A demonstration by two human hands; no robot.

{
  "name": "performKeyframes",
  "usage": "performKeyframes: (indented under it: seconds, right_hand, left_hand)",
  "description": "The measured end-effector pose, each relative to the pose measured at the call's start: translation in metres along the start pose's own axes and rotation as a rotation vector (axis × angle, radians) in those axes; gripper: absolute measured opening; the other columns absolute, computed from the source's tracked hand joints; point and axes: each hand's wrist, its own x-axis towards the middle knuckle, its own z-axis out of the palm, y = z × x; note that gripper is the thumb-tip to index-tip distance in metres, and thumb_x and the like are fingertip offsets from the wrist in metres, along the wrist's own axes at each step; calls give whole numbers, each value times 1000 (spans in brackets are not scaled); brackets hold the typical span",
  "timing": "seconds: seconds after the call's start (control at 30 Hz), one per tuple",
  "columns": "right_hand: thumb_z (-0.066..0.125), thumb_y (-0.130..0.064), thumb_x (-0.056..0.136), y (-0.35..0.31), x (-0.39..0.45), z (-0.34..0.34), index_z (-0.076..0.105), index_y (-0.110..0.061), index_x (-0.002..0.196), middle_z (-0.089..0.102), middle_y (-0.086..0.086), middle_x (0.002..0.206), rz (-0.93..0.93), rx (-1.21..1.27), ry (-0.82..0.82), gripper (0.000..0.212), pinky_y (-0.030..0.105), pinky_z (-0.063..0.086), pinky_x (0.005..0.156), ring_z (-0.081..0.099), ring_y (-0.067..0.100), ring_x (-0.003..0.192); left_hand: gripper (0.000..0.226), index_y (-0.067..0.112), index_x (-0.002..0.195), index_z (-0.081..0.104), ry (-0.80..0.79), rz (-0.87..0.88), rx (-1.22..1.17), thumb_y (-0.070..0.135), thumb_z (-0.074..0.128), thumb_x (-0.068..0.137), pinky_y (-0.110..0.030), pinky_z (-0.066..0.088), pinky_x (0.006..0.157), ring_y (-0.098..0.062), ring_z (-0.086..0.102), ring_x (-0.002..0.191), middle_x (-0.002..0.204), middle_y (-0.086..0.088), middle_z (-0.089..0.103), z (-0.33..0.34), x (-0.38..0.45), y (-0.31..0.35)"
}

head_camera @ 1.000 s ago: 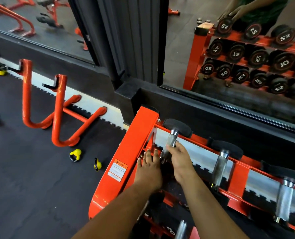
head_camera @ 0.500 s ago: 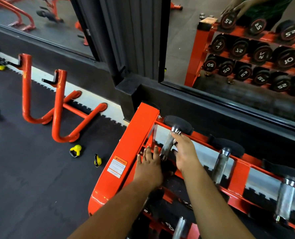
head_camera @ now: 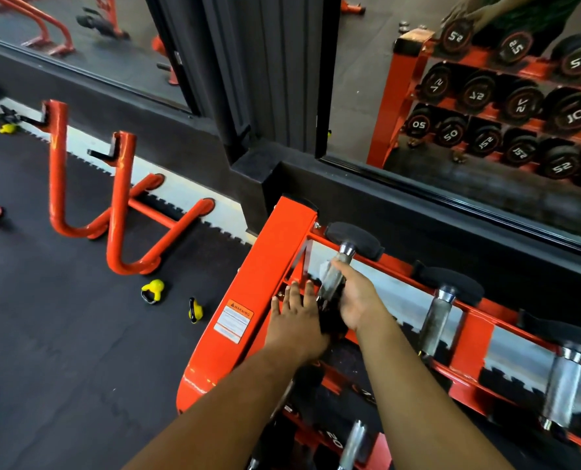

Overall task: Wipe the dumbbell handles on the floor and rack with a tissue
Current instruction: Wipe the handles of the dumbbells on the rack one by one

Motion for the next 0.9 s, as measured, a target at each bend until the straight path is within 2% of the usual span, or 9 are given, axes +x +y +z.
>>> performKeyframes:
  seconds: [0.2,0.33,0.43,0.53,0.63,0.7,0.77,0.83,0.9]
  right_hand:
    - [72,-38,90,15,-2,-23,68,-17,116,75,12,109,-111,-129,-50,34,43,58,78,73,30,99]
    - [75,-37,87,14,0,-8,67,-19,114,76,9,102,-56,-238,23,33,50,59,87,73,31,95]
    - [74,-40,87,15,-5,-14,71,-18,111,78,5,99,-83,-365,11,33,49,59,89,74,28,95]
    - [69,-32,93,30,-10,-27,73,-19,109,77,0,103,-157,-419,6,21,43,57,92,73,20,99]
    - [61,-19,98,32,-15,-16,69,-21,115,73,-3,107,-306,-435,138,18,30,55,85,68,14,101]
    - [56,-16,101,23,-15,-2,64,-20,130,69,-3,116,-515,-569,282,30,26,51,89,64,16,113]
    - [53,-17,103,13,-11,2,53,-18,144,65,4,132,-666,-754,377,41,31,49,98,60,22,124]
    - [48,-15,105,12,-7,-6,42,-19,152,62,10,136,-754,-1072,375,48,37,50,101,60,26,123]
    - [46,-12,104,26,-4,-23,28,-20,158,50,11,149,-831,-1429,284,58,42,47,103,56,30,127]
  left_hand:
    - [103,14,159,-15,0,3,18,61,50,94,-51,-6,123,-32,-11,155,167,-19,-12,2,1,0]
    - [102,16,159,-17,-6,-4,11,57,51,95,-51,-7,123,-31,-11,155,167,-19,-13,2,2,0]
    - [102,17,158,-18,-10,2,8,53,53,95,-50,-9,122,-31,-11,155,167,-18,-14,3,2,0]
    - [101,16,159,-17,7,10,8,53,53,96,-51,-7,123,-32,-10,155,167,-19,-13,6,3,-2]
    - [99,16,157,-21,14,7,21,44,53,98,-52,-6,123,-32,-10,155,167,-20,-12,5,2,-2]
    - [100,16,156,-24,15,4,25,41,53,98,-51,-7,123,-31,-11,155,167,-19,-13,6,2,-3]
    - [101,17,155,-25,26,4,7,44,53,98,-51,-8,122,-30,-11,155,167,-19,-13,6,2,-3]
    - [103,18,156,-23,14,4,-24,50,55,96,-51,-8,123,-30,-11,155,167,-19,-13,6,2,-3]
    - [106,18,157,-21,12,7,-36,54,56,94,-51,-7,124,-31,-9,155,167,-19,-12,4,1,-3]
